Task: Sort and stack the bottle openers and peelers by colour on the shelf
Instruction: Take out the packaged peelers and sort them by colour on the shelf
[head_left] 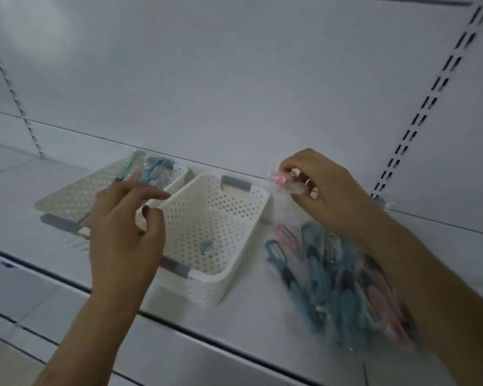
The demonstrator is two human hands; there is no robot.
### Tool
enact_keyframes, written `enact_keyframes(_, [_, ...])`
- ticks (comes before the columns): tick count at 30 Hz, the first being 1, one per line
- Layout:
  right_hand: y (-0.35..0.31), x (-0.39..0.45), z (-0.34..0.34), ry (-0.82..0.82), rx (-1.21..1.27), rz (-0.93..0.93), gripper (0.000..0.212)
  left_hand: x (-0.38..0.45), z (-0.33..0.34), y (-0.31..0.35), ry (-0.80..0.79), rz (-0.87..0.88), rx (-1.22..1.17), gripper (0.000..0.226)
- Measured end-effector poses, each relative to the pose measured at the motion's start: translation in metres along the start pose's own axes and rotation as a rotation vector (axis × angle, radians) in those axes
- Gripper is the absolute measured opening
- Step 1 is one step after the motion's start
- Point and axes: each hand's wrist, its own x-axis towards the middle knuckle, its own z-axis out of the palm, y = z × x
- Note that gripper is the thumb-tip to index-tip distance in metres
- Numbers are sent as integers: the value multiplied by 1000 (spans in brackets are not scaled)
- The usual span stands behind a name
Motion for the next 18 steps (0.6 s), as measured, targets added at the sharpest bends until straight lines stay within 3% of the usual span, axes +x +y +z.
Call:
enact_keyframes(3, [38,-55,-1,-32,-55,66,24,-18,6,64,26,275,-207,27])
enact_keyframes(6, [56,-101,-2,-40,-75,137,23,-54,44,101,-249,406,-414,26])
enact_keyframes(9, [55,-127,-7,-74,-2,255,41,-83,99,107,-507,219,-440,21])
enact_keyframes(12, [57,-146,-11,-182,-105,347,62,-102,147,91,-664,38,-356,16])
enact_keyframes(14, [61,-156,-13,-181,-51,405,78,-109,164,90,-752,-24,-275,28])
enact_keyframes(16, [64,-166,-14,-79,39,443,74,-115,173,94,-782,-30,-182,60])
enact_keyframes(18, [67,-175,-11,86,65,453,48,-119,177,101,-782,-37,-123,81])
